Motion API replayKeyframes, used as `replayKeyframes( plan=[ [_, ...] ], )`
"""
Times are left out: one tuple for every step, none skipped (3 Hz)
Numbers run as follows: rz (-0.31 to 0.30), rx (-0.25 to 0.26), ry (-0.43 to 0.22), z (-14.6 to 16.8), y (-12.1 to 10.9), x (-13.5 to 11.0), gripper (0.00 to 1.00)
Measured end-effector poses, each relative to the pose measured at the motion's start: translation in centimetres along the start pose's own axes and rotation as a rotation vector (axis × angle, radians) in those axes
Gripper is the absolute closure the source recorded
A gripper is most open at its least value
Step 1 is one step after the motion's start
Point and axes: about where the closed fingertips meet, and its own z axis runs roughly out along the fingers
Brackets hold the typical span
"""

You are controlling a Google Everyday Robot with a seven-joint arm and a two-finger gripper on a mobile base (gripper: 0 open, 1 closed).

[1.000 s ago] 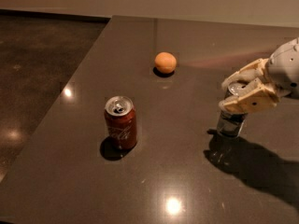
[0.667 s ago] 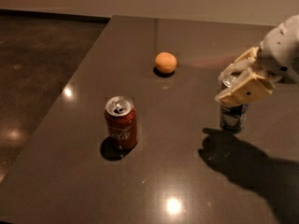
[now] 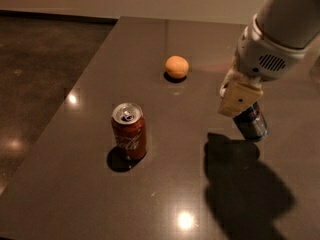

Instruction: Knock redbull can over

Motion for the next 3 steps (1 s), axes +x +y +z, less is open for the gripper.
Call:
replayKeyframes(
  plan=[
    [-0.021, 0.006, 0.139, 1.6, -0.9, 1.1, 1.0],
    [-0.038, 0.011, 0.231, 2.9, -1.6, 1.7, 0.82],
    [-0.048, 0.007, 0.282, 3.9, -1.9, 2.1, 0.59]
  ],
)
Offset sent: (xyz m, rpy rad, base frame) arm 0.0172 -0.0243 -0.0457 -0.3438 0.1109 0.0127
